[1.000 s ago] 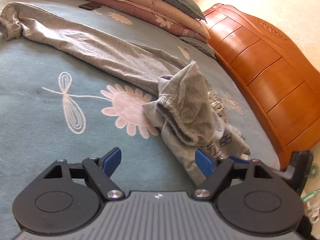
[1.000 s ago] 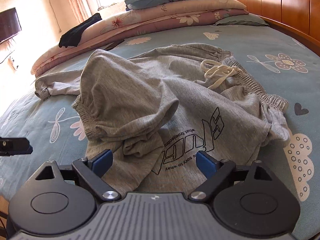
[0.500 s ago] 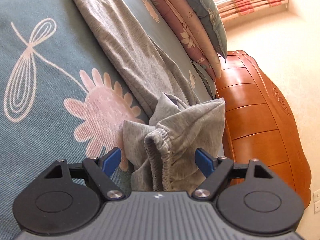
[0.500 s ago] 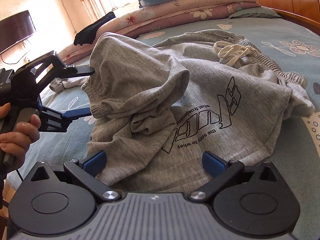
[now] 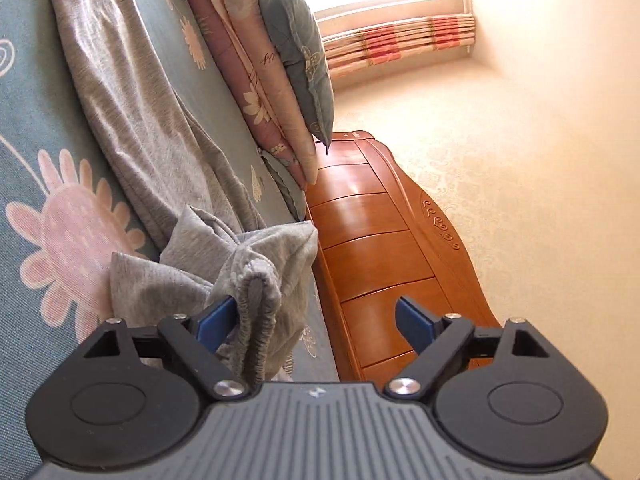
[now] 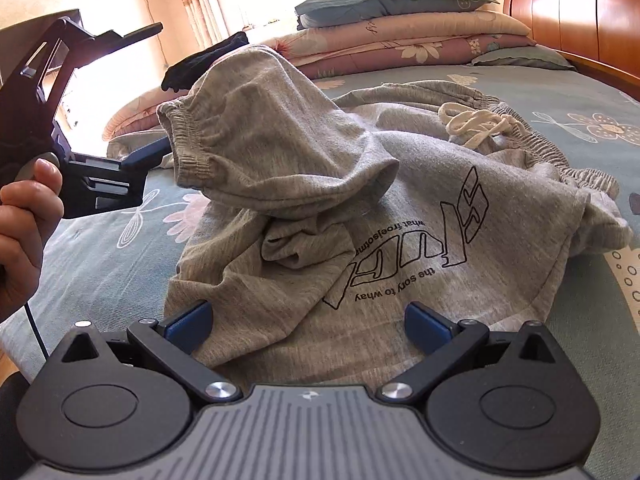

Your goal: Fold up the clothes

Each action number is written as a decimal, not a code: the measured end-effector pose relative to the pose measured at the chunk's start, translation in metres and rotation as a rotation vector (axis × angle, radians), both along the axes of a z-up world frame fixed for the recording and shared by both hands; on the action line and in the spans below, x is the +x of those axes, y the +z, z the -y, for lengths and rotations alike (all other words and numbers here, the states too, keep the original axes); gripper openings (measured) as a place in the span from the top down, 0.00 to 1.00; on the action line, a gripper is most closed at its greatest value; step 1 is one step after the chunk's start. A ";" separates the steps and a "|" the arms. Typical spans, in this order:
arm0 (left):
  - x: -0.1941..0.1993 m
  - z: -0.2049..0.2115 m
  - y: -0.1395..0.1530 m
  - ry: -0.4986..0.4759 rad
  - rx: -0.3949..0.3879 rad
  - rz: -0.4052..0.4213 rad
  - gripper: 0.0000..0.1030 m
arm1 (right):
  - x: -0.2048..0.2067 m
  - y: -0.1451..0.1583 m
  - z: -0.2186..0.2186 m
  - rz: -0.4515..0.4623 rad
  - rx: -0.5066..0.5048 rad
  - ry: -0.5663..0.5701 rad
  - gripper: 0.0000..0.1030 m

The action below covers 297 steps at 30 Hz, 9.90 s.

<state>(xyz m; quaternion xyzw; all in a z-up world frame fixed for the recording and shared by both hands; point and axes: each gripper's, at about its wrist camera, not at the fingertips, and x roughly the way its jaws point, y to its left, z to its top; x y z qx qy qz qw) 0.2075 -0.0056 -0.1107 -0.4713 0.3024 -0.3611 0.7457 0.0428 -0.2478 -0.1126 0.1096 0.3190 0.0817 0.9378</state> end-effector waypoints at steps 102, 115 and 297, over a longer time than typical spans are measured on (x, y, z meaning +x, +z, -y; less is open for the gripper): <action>-0.090 -0.365 0.037 0.538 0.794 -0.476 0.53 | 0.001 0.062 -0.017 -0.051 0.055 -0.176 0.00; -0.134 -0.363 0.011 0.567 0.614 -0.457 0.47 | 0.005 0.064 -0.034 -0.053 0.047 -0.125 0.00; -0.062 -0.023 0.029 -0.138 1.179 -0.009 0.27 | 0.064 0.031 0.232 -0.131 0.196 -0.430 0.81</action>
